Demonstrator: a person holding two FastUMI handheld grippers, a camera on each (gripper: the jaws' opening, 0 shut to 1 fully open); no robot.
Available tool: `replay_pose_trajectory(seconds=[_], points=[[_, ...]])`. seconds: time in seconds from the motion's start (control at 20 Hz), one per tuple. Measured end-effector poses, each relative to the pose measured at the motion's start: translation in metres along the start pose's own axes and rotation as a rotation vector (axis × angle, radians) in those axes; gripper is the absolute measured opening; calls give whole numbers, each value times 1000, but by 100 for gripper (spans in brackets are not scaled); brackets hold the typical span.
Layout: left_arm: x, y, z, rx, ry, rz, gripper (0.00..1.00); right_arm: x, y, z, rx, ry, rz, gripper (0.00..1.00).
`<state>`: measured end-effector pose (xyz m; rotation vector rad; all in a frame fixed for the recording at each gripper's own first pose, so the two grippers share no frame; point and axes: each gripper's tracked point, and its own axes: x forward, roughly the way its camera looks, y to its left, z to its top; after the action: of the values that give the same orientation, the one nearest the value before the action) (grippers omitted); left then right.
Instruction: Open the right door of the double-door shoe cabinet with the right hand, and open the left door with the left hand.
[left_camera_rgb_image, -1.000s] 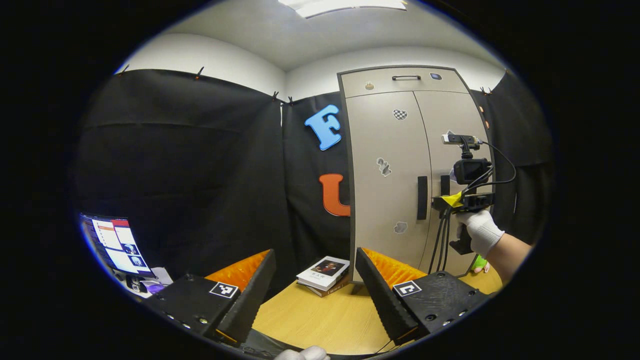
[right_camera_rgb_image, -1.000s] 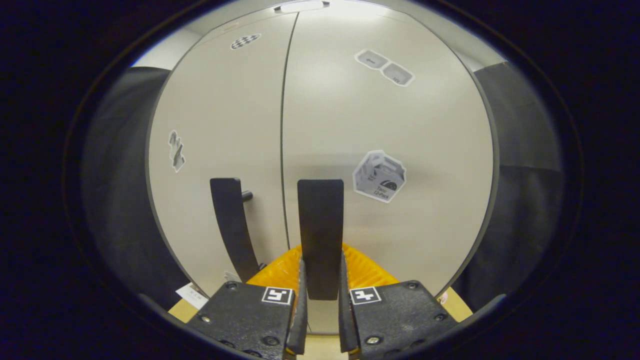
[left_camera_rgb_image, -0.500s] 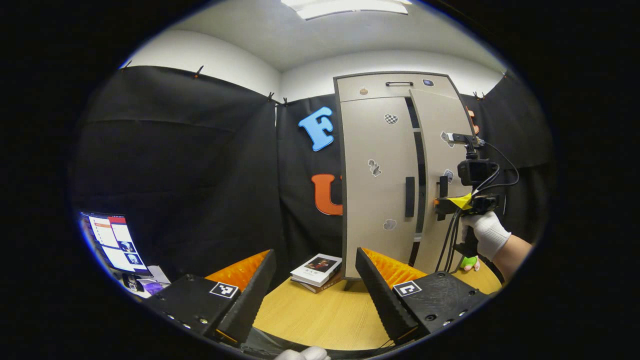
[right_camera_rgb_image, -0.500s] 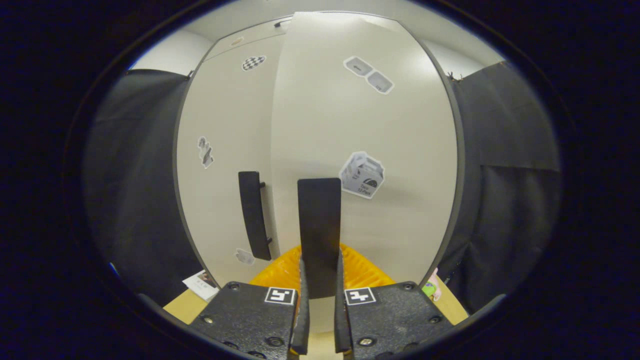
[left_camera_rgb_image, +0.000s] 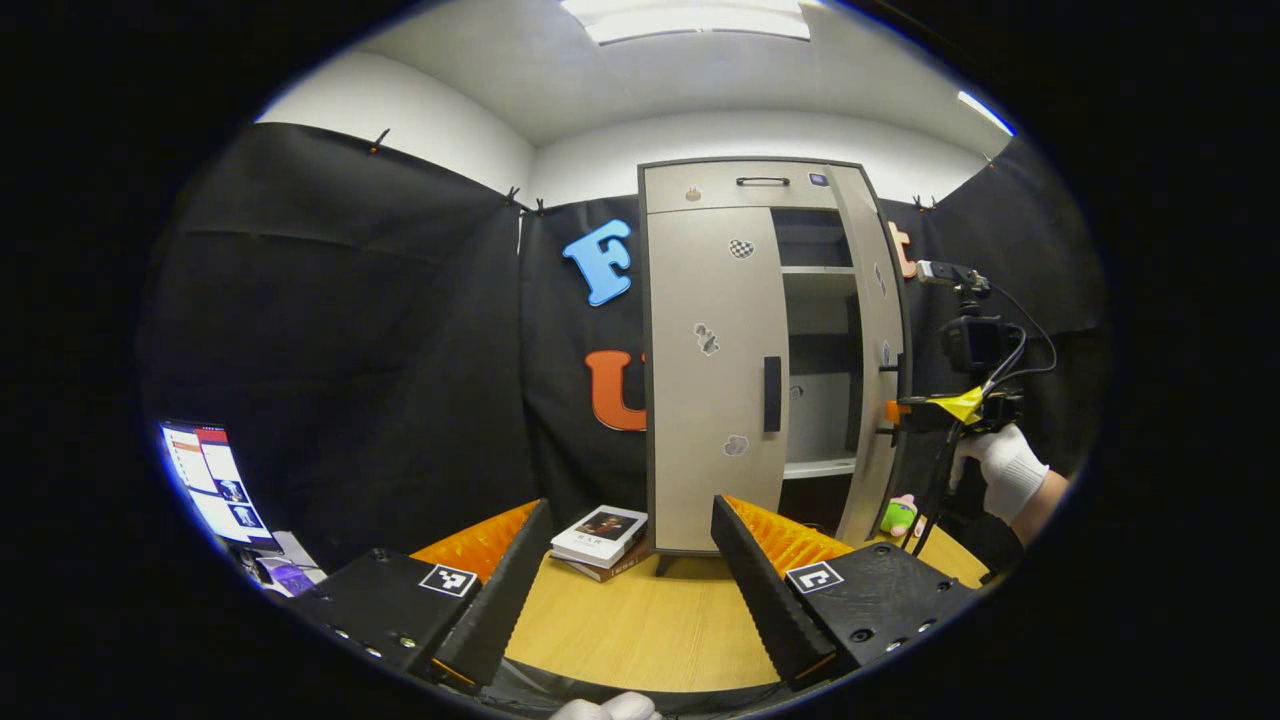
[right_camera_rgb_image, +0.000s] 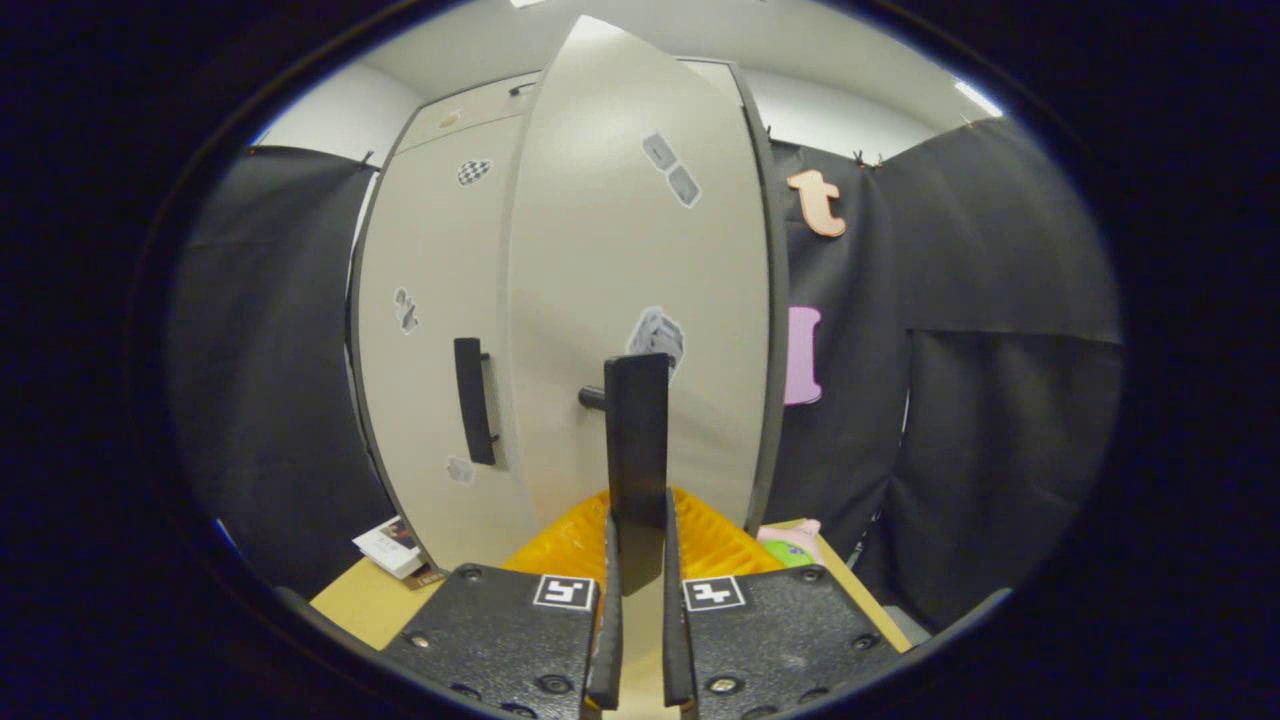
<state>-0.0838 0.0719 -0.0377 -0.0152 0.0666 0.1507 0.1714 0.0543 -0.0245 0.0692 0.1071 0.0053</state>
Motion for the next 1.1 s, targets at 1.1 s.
replay_pose_trajectory(seconds=[1.1], points=[[12,-115,19,-13,-15,-133,96,-25,-96,0,-44,-1,36,4]])
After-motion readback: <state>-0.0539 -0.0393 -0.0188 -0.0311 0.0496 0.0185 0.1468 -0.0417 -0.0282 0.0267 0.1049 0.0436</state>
